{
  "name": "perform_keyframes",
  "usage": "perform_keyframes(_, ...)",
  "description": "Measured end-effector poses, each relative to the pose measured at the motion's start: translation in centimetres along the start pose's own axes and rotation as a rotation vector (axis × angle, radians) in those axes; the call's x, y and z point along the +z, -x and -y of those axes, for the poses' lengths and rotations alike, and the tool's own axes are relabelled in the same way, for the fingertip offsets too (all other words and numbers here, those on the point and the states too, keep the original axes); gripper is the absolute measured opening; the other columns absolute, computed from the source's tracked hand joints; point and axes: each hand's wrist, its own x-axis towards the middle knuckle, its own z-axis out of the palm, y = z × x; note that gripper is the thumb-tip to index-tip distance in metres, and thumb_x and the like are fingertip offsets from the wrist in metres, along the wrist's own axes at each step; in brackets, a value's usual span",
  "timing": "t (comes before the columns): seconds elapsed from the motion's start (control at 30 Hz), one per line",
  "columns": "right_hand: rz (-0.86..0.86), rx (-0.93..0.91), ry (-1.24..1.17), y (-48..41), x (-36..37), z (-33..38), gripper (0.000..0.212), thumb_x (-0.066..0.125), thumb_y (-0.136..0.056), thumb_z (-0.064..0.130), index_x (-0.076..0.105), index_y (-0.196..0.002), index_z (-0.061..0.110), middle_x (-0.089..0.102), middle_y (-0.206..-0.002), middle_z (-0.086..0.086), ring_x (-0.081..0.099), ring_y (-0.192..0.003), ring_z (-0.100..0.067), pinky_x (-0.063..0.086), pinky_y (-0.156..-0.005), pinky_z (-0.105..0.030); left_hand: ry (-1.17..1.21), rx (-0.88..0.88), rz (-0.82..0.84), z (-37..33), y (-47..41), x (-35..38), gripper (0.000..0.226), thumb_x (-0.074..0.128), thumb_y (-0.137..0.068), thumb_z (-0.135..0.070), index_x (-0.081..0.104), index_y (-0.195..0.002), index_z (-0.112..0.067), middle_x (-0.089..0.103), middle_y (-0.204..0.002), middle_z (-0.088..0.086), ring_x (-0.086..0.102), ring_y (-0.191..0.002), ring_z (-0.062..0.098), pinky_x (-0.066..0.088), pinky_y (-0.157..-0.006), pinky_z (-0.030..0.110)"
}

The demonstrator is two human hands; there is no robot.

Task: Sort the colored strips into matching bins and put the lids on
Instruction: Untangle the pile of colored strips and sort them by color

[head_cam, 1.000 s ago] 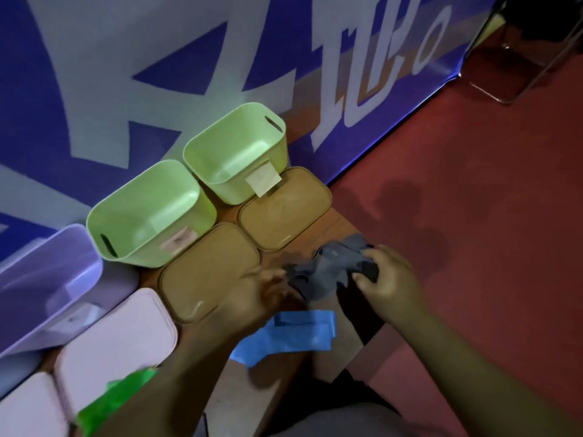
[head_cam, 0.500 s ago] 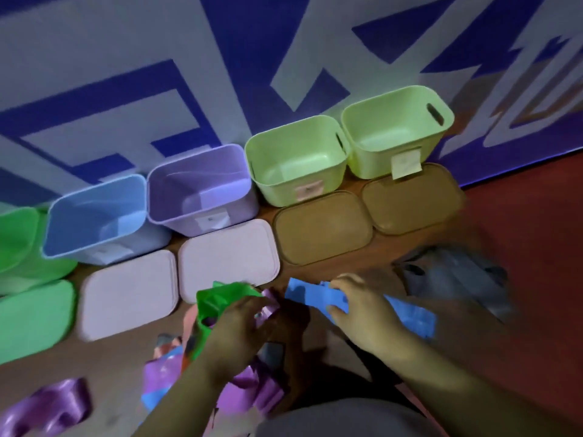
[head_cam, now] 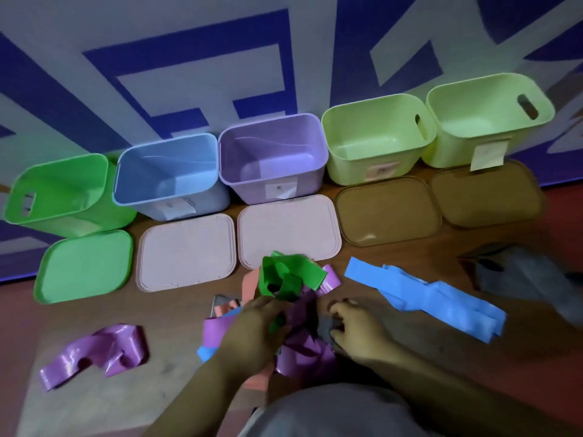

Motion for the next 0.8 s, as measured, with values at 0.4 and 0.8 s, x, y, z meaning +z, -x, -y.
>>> perform_keyframes(0.4, -0.15, 0.076, -0.064, 0.5, -3.3, 4.2, 0.024, 0.066, -0.083, 0.015, 0.072, -0.097, 0.033, 0.056, -0.072, 0.018, 0.053, -0.07, 0.001, 0.039, -0.063, -0.007, 0.089, 0.079, 0.047, 2.1, -0.1, 0.6, 0.057, 0.059, -0.085, -0.048, 0.05, -0.14, -0.036, 0.044, -0.137, -0.007, 0.045, -0.128, 0.011, 0.041, -0.107, 0.025)
perform_keyframes(0.8, -0.005, 0.17, 0.104, -0.1, -0.1, 4.5, 0.025, 0.065, -0.084, 0.021, 0.065, -0.109, 0.022, 0.066, -0.096, 0.009, 0.061, -0.091, -0.015, 0.041, -0.073, -0.018, -0.048, 0.07, 0.139, 3.9, -0.7, 0.9, 0.058, 0.055, -0.085, -0.05, 0.042, -0.142, -0.047, 0.034, -0.148, 0.0, 0.039, -0.135, 0.024, 0.038, -0.112, 0.04)
